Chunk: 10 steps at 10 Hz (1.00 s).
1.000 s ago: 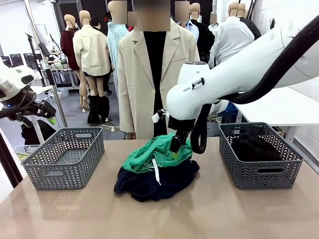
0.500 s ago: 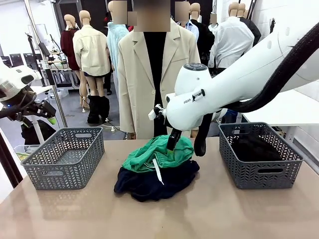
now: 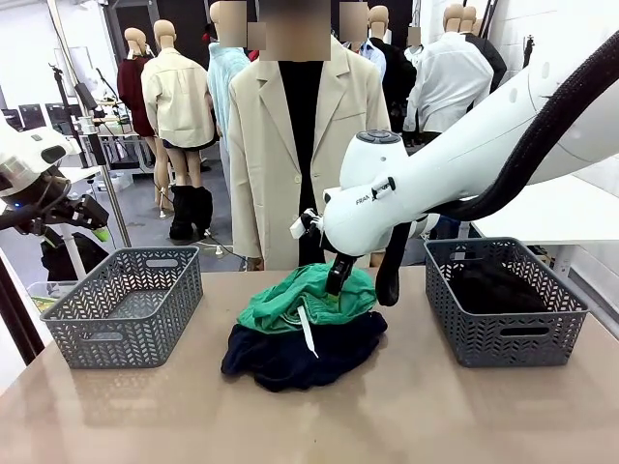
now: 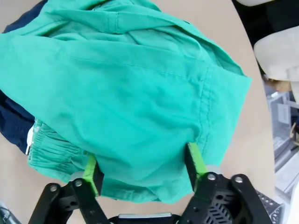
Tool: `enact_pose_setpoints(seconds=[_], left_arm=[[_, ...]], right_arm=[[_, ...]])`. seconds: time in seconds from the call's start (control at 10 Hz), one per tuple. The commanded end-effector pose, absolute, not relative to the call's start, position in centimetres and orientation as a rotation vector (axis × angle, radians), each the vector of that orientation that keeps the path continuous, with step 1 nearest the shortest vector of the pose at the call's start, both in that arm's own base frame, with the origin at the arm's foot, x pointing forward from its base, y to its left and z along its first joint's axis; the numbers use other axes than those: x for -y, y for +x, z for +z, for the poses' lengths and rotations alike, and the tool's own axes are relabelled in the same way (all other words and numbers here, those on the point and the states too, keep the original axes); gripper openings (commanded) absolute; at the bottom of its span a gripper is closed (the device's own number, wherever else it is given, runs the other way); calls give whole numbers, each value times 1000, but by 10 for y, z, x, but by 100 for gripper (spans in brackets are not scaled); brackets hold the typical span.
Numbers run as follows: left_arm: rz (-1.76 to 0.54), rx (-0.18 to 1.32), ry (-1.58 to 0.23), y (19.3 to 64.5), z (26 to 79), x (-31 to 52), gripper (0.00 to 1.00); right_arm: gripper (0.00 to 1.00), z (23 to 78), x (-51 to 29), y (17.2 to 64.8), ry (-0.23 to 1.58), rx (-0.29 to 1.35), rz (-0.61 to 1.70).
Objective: Sort the tops and bottoms.
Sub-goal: Lift clothes from the center of the table with your right hand.
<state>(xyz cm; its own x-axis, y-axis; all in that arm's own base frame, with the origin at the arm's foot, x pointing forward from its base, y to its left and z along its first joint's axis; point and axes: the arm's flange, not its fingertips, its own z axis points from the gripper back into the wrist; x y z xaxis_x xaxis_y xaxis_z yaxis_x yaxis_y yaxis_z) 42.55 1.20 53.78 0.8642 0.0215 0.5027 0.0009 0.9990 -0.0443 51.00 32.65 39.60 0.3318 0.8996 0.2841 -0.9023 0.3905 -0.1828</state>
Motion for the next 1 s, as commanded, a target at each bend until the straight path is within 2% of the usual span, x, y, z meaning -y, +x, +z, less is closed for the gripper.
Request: enact_pose_setpoints(seconds=[0.0,0.2,0.7,0.9], left_arm=[[25,519,-28,425,540,-10,97],[25,519,-28,425,540,-10,97],[25,519,-28,425,540,-10,97],[25,519,-28,425,540,-10,97]], right_arm=[[41,398,-328,509,16,368,1157],[1,400,-330,507,2,369,1151],[0,406,-328,502,-2,385,1150],[0,437,-318,490,-53,444,1117]])
